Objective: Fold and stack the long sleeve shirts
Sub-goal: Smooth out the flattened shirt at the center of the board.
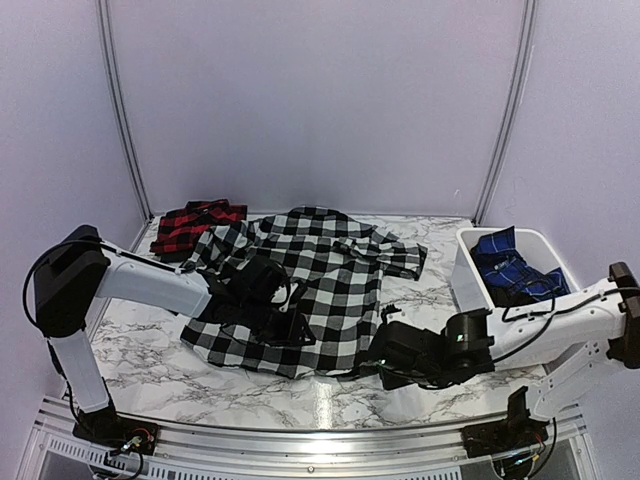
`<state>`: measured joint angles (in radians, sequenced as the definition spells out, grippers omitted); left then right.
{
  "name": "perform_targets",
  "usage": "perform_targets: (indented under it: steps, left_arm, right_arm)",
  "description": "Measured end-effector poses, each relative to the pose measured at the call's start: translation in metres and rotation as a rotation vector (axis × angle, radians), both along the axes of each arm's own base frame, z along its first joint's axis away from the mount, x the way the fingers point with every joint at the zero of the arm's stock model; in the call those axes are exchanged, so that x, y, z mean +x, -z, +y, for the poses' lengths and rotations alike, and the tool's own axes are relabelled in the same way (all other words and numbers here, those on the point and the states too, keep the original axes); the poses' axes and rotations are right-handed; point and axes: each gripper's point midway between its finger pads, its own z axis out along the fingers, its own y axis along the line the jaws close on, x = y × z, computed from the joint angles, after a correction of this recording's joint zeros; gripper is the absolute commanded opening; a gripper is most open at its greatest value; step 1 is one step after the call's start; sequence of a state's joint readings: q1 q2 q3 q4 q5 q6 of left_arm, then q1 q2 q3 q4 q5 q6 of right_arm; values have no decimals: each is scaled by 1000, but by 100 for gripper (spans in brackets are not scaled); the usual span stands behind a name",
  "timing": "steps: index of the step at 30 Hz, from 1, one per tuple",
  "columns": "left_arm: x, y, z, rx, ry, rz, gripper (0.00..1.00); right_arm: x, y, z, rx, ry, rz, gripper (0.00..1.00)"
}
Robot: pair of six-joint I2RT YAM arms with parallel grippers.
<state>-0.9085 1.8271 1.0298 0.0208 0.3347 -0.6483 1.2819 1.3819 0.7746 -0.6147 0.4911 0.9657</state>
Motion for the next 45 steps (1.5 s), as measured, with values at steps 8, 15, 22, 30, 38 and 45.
perform_targets:
  steps: [8, 15, 22, 30, 38, 45]
  left_arm:
    - [-2, 6, 5, 17, -4, 5, 33]
    - [1, 9, 7, 32, -20, -9, 33]
    - [1, 11, 11, 51, -29, -8, 33]
    - [-2, 16, 16, 76, -28, 11, 33]
    - [-16, 28, 23, 104, -18, 36, 33]
    - [-42, 28, 9, 100, 22, 39, 33]
  right_arm:
    - [55, -69, 61, 261, -41, -39, 39]
    - [106, -28, 83, 312, -40, 21, 37]
    - [68, 36, 25, 270, 38, 151, 38]
    - [28, 42, 17, 350, 58, 184, 39]
    - [5, 43, 19, 336, 49, 218, 27]
    - [-27, 44, 6, 314, 35, 270, 27]
